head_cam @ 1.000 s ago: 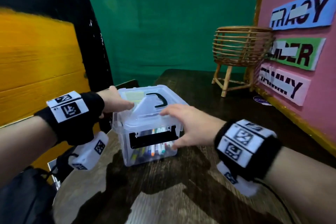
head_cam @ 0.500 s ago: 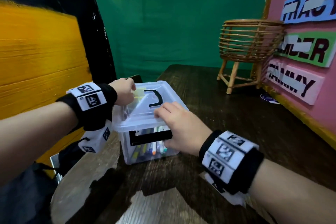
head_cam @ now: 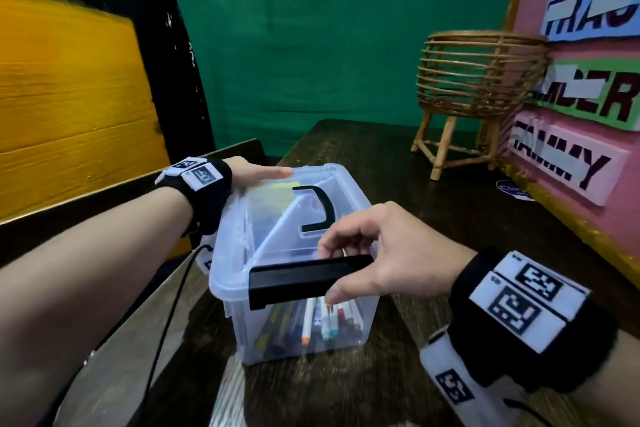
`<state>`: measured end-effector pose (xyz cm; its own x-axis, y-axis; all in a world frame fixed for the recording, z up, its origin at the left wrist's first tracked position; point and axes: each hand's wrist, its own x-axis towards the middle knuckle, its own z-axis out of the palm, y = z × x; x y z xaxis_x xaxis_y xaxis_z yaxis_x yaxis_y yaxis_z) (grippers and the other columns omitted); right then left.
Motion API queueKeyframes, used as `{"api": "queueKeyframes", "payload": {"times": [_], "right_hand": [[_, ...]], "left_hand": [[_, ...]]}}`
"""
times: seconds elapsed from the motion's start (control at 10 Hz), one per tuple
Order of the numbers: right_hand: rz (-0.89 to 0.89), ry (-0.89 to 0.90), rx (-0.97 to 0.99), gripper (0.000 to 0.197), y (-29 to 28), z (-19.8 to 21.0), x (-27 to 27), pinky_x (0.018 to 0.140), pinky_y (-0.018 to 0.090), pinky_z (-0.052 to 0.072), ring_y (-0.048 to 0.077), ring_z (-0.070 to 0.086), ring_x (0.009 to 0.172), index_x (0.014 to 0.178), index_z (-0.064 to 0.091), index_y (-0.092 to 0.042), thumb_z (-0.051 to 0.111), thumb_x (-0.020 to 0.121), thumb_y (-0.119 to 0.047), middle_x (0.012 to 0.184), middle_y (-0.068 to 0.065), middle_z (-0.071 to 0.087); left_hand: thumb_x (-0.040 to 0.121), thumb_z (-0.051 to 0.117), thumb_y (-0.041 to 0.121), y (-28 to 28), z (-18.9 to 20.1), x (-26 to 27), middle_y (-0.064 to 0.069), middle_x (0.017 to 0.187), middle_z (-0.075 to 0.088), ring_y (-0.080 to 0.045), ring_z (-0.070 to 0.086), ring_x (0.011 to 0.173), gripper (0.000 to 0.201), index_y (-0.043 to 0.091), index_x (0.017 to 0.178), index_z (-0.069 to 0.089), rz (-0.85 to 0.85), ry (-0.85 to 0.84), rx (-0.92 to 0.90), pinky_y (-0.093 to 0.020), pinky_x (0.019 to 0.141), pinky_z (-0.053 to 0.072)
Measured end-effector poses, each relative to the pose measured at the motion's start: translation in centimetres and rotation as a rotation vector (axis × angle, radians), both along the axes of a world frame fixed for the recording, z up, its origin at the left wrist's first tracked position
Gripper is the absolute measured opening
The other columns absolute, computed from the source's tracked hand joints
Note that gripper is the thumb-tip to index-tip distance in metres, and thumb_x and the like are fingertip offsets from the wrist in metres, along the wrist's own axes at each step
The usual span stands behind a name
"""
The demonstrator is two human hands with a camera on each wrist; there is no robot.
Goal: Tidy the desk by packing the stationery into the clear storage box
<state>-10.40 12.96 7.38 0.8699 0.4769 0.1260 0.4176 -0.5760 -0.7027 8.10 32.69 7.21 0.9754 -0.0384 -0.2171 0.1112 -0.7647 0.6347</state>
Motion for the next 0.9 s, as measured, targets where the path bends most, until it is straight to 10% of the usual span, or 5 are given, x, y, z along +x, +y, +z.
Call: {"api": "queueKeyframes", "payload": {"times": [0.1, 0.6, 0.9], "right_hand": [[0.009, 0.012, 0.049, 0.026, -0.3, -0.3, 0.1, 0.056, 0.008, 0.037, -0.003, 0.047, 0.059, 0.082, 0.069, -0.011, 0.084, 0.061, -0.01, 0.072, -0.006, 0.059], [0.018, 0.022, 0.062, 0.029, -0.4, -0.2, 0.4, 0.059, 0.01, 0.04, -0.001, 0.045, 0.063, 0.089, 0.07, -0.016, 0.083, 0.064, -0.012, 0.07, -0.013, 0.054], [-0.158, -0.156, 0.073, 0.041, -0.2, -1.1, -1.3, 0.08, 0.01, 0.045, -0.004, 0.055, 0.088, 0.104, 0.066, -0.027, 0.081, 0.066, -0.027, 0.096, -0.015, 0.06]], "left_hand": [[0.028, 0.082, 0.066, 0.6, 0.0, 0.3, -0.012, 0.096, 0.075, -0.031, 0.07, 0.093, 0.092, 0.009, 0.101, 0.072, -0.072, 0.186, -0.167, -0.04, 0.086, 0.055], [0.067, 0.076, 0.049, -0.1, -0.4, 0.9, -0.001, 0.087, 0.069, -0.01, 0.059, 0.078, 0.035, 0.02, 0.087, 0.074, -0.141, -0.384, -0.045, -0.018, 0.062, 0.044], [0.096, 0.045, 0.037, -1.2, -0.4, -2.4, -0.007, 0.139, 0.05, -0.025, 0.047, 0.126, 0.043, 0.017, 0.134, 0.048, -0.247, -0.47, 0.265, -0.027, 0.1, 0.036]]}}
